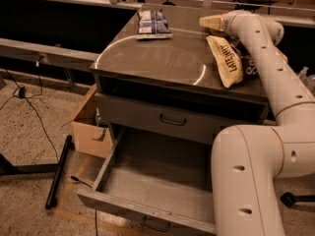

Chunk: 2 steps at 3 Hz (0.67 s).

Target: Pick apple from paper bowl and place on counter

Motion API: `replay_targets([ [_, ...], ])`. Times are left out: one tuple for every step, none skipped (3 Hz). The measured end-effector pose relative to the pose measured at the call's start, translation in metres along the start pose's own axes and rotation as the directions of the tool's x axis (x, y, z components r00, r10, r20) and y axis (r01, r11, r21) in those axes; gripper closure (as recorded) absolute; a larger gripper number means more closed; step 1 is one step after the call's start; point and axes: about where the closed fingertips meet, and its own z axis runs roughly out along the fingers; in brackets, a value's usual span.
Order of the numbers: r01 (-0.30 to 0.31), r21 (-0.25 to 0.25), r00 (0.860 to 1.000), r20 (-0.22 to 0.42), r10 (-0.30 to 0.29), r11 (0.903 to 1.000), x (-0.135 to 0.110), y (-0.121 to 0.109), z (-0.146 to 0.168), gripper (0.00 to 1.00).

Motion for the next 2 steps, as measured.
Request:
replay_targets([
  [-0.002, -0.001, 1.0, 0.001, 0.002, 1.0, 0.0017, 0.002, 0.0043, 0.16],
  [-0.002, 0.009, 1.0, -0.005, 0.002, 1.0, 0.0025, -0.0002, 0.0051, 0.39],
])
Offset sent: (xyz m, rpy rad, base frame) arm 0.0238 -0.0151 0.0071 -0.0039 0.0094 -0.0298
